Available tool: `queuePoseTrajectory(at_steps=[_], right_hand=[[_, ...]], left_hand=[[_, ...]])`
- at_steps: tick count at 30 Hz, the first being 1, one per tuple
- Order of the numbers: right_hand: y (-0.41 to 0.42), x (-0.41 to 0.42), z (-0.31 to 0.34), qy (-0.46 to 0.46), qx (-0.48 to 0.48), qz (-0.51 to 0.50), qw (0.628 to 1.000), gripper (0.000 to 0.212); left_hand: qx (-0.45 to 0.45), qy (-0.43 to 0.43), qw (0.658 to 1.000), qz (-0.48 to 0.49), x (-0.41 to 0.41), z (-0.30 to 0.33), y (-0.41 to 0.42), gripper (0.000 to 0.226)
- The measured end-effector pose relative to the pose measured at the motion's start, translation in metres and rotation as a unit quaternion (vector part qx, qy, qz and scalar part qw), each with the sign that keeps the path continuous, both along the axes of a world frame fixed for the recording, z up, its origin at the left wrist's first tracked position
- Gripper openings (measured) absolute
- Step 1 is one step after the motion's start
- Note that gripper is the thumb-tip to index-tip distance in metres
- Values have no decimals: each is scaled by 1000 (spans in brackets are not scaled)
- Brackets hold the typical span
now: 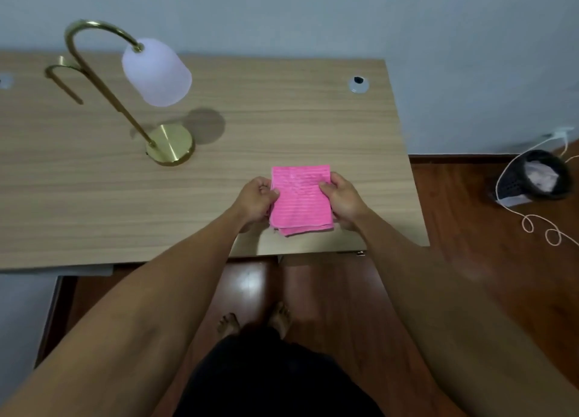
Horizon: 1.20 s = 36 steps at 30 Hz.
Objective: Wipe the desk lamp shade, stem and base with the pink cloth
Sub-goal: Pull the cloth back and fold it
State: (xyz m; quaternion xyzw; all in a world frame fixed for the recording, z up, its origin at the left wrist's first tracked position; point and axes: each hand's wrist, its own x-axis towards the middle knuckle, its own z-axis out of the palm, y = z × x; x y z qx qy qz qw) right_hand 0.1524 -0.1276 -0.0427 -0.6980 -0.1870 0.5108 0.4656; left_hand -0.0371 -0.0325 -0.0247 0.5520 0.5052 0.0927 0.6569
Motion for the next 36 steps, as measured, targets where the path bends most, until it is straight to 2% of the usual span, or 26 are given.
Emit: queuePoseTrajectory(at_steps=[4,8,10,13,15,18,26,36], right_hand=[[2,17,-22,-118,2,-1,993,20],[3,24,-36,-231,-47,-2,972,21],[3,22,-34,-279,-72,4,958,28],[3,15,-28,-375,-104,48,920,38],[3,9,-23,-431,-127,66,891,37],[6,1,-17,-432,-140,73,888,37],[29,-37,6,-401,-74,170,897,37],[101,-133,42,-406,-37,187,894,35]], left_hand=[[37,26,999,-7,21,-22,0,24],[64,59,996,-17,27,-43,2,24],[85,73,994,-16,29,-49,3,21],[91,92,991,-20,30,-39,1,14],[91,117,989,-28,27,-32,0,28],[91,152,983,-40,15,-30,6,37],[179,202,962,-39,-48,-3,42,17],[229,245,942,-28,-161,30,105,39]])
